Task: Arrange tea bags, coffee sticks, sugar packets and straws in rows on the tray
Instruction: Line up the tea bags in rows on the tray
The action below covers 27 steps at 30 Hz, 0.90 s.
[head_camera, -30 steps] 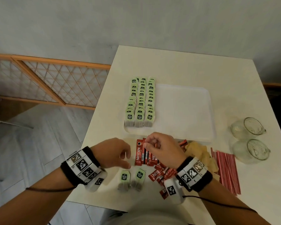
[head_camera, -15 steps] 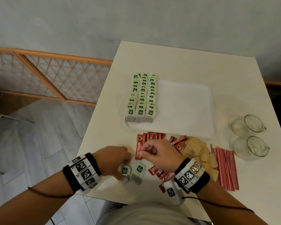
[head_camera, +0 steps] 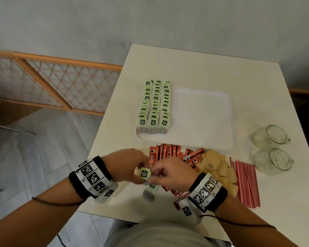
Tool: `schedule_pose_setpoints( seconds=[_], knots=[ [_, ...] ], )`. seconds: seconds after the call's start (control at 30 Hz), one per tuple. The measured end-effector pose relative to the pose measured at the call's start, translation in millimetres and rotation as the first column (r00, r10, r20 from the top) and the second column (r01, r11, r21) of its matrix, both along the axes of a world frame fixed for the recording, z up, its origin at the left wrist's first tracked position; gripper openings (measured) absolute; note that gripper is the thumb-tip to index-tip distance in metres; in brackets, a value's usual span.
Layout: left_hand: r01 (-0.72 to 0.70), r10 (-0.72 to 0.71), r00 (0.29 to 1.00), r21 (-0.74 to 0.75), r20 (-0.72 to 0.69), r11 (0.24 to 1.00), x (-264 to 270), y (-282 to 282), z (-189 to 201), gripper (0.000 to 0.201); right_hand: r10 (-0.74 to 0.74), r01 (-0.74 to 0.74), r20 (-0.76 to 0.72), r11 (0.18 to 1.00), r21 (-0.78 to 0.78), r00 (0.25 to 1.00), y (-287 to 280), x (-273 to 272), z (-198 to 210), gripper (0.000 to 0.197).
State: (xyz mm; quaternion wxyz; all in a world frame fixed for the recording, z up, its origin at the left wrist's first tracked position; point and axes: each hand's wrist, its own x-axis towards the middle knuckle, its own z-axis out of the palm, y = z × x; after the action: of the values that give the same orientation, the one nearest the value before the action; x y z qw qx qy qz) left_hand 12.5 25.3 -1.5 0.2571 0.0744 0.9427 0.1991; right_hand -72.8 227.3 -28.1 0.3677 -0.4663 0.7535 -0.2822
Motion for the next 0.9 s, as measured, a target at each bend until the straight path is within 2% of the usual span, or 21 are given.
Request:
schedule_pose_setpoints(
  seconds=[0.1, 0.23, 0.33, 0.43, 0.53, 0.67, 0.8, 0.9],
  knots=[
    [0.004, -0.003, 0.999, 0.028, -0.049, 1.0, -8.0, 4.4, 5.8, 0.038, -0.018, 0.018, -0.037, 1.0, 0.003, 0.999, -0.3, -2.1, 0.2, 0.045],
    [-0.011, 0.014, 0.998, 0.053, -0.061, 0.999, -16.1, 11.1, 8.0, 0.034, -0.043, 0.042, -0.022, 0.999, -0.024, 0.999, 3.0, -7.2, 1.3, 0.041],
    [-0.036, 0.042, 0.997, 0.091, -0.062, 0.995, -20.1, 16.0, 9.1, 0.032, -0.075, 0.074, -0.041, 0.997, -0.022, 0.996, 5.9, -13.5, 3.1, 0.047],
    [-0.08, 0.08, 0.997, 0.022, -0.004, 0.997, -20.6, 25.2, 8.3, 0.033, -0.126, 0.125, -0.042, 0.992, -0.029, 0.991, 13.0, -19.0, 5.6, 0.044],
    [-0.066, 0.071, 0.995, -0.081, 0.07, 0.995, -16.1, 37.1, 7.3, 0.036, -0.163, 0.163, -0.035, 0.987, -0.013, 0.986, 22.0, -23.4, 6.0, 0.036],
    [-0.03, 0.042, 0.99, -0.091, 0.138, 0.995, -8.4, 53.0, 0.6, 0.032, -0.213, 0.213, -0.034, 0.977, -0.018, 0.976, 32.8, -26.9, 5.1, 0.039],
    [-0.018, 0.046, 0.982, -0.153, 0.181, 0.988, -5.6, 59.8, -9.0, 0.053, -0.25, 0.25, 0.019, 0.968, -0.02, 0.968, 41.8, -26.4, 6.9, 0.031],
    [-0.011, 0.048, 0.982, -0.201, 0.182, 0.979, -3.8, 63.3, -10.9, 0.052, -0.303, 0.306, 0.081, 0.952, -0.025, 0.949, 51.4, -26.6, 4.8, 0.026]
  ],
)
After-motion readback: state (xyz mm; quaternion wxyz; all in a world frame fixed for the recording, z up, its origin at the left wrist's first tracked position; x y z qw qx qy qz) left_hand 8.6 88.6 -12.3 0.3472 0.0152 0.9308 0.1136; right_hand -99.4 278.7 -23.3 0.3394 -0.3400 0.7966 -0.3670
